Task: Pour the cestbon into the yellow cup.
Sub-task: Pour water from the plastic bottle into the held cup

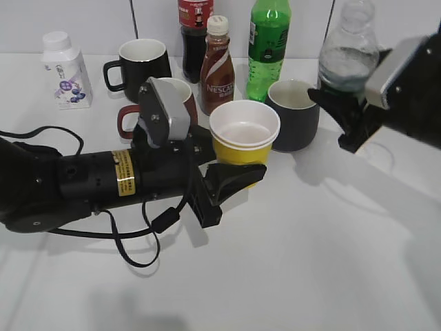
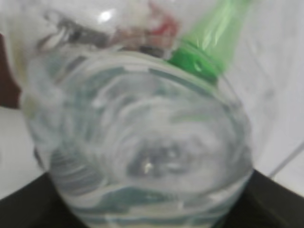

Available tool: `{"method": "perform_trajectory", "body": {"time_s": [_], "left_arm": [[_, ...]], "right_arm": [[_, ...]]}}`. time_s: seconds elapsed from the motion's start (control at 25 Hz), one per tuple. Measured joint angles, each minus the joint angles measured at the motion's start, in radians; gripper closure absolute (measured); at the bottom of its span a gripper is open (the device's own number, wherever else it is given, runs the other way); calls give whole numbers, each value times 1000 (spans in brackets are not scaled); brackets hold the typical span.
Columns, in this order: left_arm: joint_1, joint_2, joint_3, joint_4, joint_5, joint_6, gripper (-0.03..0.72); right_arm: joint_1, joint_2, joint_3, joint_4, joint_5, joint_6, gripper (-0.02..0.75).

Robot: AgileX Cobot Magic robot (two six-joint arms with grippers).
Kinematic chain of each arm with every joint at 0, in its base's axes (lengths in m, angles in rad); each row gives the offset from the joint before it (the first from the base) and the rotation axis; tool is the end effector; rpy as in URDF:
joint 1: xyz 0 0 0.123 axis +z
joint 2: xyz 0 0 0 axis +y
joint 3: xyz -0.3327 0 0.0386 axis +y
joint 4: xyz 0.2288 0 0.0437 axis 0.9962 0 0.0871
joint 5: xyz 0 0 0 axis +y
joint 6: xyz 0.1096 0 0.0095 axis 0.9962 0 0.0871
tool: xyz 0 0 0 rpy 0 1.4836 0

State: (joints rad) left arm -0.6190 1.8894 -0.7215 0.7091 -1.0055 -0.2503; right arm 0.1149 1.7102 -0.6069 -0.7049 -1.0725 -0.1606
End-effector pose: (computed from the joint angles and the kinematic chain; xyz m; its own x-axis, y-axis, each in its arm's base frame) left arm 0.2587 -0.2585 0.2146 0.0017 0.1829 -0.9831 0.9379 0.3407 0.0650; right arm 0.3076 0.0985 0.2565 0.2867 -0.3972 -0.8718 -0.5963 0.6382 -0.4869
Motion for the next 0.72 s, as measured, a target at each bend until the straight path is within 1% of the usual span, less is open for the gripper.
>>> {"method": "perform_trajectory", "body": {"time_s": [0.16, 0.32, 0.6, 0.72], "left_arm": [[0, 0, -1, -2, 7, -4, 287], [0, 0, -1, -14, 28, -38, 287], [-1, 0, -4, -6, 49, -48, 287], [-16, 0, -13, -3, 63, -48, 287]], "right_arm": [[0, 0, -94, -51, 79, -5, 260], [0, 0, -167, -98, 95, -5, 260], [0, 0, -200, -193, 96, -34, 260], [0, 0, -200, -234, 96, -40, 260]]}}
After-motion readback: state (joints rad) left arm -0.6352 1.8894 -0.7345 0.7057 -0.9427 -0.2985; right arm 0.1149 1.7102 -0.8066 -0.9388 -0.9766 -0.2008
